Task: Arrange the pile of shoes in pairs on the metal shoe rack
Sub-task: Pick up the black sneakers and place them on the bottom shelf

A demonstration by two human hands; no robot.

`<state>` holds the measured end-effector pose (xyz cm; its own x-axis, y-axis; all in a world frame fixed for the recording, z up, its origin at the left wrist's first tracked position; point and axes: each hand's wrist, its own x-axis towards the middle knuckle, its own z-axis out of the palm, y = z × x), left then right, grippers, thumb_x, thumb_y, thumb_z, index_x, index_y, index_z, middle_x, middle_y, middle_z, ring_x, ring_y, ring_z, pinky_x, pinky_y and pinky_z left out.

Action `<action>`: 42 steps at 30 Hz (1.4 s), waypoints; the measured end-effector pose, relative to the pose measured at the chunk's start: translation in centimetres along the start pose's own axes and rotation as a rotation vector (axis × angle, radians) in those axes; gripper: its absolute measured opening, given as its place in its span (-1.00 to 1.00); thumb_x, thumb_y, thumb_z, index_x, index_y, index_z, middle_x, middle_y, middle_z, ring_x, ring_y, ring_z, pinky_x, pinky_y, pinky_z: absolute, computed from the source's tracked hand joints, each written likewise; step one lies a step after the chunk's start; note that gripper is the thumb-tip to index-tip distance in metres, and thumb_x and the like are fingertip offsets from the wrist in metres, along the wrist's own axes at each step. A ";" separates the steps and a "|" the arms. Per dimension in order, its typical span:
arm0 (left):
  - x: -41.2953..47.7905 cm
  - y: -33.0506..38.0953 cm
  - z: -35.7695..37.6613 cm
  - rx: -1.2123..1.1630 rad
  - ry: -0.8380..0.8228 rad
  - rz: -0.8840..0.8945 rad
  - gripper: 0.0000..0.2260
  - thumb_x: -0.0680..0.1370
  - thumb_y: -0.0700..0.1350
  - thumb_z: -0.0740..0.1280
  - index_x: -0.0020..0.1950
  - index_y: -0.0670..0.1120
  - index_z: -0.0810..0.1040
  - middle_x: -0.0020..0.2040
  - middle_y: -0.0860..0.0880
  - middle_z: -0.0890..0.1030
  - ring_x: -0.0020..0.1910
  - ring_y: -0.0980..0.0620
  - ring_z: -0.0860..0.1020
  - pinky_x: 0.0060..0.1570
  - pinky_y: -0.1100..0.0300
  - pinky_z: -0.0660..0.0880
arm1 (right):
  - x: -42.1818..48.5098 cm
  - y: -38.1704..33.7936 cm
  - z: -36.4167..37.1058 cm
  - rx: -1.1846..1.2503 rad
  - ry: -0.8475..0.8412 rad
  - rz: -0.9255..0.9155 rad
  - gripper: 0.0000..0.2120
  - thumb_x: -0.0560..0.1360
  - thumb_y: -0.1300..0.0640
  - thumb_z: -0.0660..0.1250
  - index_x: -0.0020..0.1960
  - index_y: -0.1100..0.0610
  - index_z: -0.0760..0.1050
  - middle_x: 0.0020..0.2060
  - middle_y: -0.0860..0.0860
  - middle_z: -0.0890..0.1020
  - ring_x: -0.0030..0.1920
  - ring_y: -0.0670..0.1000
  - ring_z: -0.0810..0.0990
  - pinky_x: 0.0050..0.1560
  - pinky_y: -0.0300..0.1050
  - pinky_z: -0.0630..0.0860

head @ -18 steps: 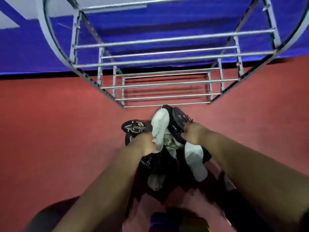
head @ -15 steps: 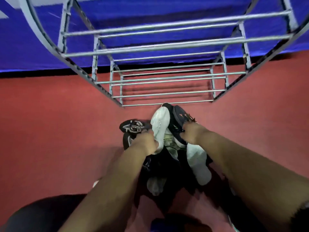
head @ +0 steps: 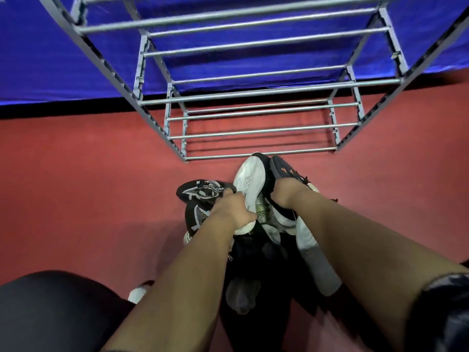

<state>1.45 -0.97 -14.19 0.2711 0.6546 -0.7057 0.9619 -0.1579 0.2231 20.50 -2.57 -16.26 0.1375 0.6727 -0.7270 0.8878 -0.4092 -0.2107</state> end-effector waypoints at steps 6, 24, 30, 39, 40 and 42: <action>-1.0 -1.1 0.0 -0.187 0.152 0.022 -0.47 0.49 0.28 0.47 0.30 -0.03 0.52 0.20 -0.02 0.54 0.10 -0.09 0.60 0.10 -0.02 0.57 | -0.7 0.1 0.5 0.130 0.106 0.053 -0.74 0.62 0.12 0.22 -0.22 0.15 0.47 -0.23 0.04 0.60 -0.09 0.17 0.60 -0.14 -0.05 0.47; -7.7 -7.6 1.6 -0.592 -0.132 -0.515 -0.24 0.48 0.32 0.50 0.50 -0.13 0.43 0.30 -0.17 0.58 -0.02 -0.20 0.67 -0.03 -0.03 0.67 | -3.3 -12.2 1.8 -0.082 0.144 -0.363 -0.29 0.60 -0.10 0.31 0.67 -0.28 0.11 0.64 0.14 0.18 0.61 0.27 0.17 0.57 0.19 0.24; -8.3 -8.7 3.6 -0.785 -0.189 -0.506 -0.19 0.43 0.31 0.55 0.50 -0.12 0.42 0.30 -0.23 0.60 0.00 -0.27 0.69 -0.16 -0.20 0.71 | -2.8 -13.0 3.9 -0.295 0.175 -0.269 -0.43 0.60 -0.02 0.31 0.59 -0.10 0.30 0.47 0.11 0.36 0.39 0.26 0.45 0.33 0.17 0.46; -10.2 -5.1 2.1 -0.560 -0.180 -0.374 -0.36 0.61 0.20 0.37 0.59 -0.12 0.40 0.47 -0.24 0.51 0.25 -0.31 0.63 0.25 -0.14 0.62 | -5.7 -13.2 1.8 -0.211 0.334 -0.252 -0.56 0.61 0.10 0.41 0.40 0.23 0.41 0.41 0.24 0.32 0.16 0.32 0.61 0.16 0.17 0.57; -10.5 -5.0 1.9 -0.449 -0.117 -0.328 -0.42 0.66 0.15 0.32 0.57 -0.16 0.42 0.48 -0.22 0.51 0.36 -0.28 0.58 0.35 -0.09 0.56 | -6.1 -12.7 1.3 -0.166 0.346 -0.239 -0.53 0.62 0.05 0.42 0.41 0.25 0.39 0.41 0.25 0.30 0.15 0.32 0.62 0.18 0.16 0.58; -10.4 -5.0 2.1 -0.358 -0.092 -0.303 -0.40 0.66 0.19 0.32 0.56 -0.19 0.44 0.50 -0.20 0.50 0.44 -0.24 0.53 0.42 -0.08 0.49 | -6.8 -11.2 0.3 -0.063 0.394 -0.188 -0.50 0.61 0.02 0.43 0.40 0.27 0.38 0.39 0.25 0.30 0.14 0.31 0.62 0.16 0.12 0.57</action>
<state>-6.06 -8.55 -9.36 -0.0023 0.5612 -0.8277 0.9302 0.3049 0.2042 9.49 -2.79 -9.16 0.1173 0.9206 -0.3725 0.9368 -0.2270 -0.2662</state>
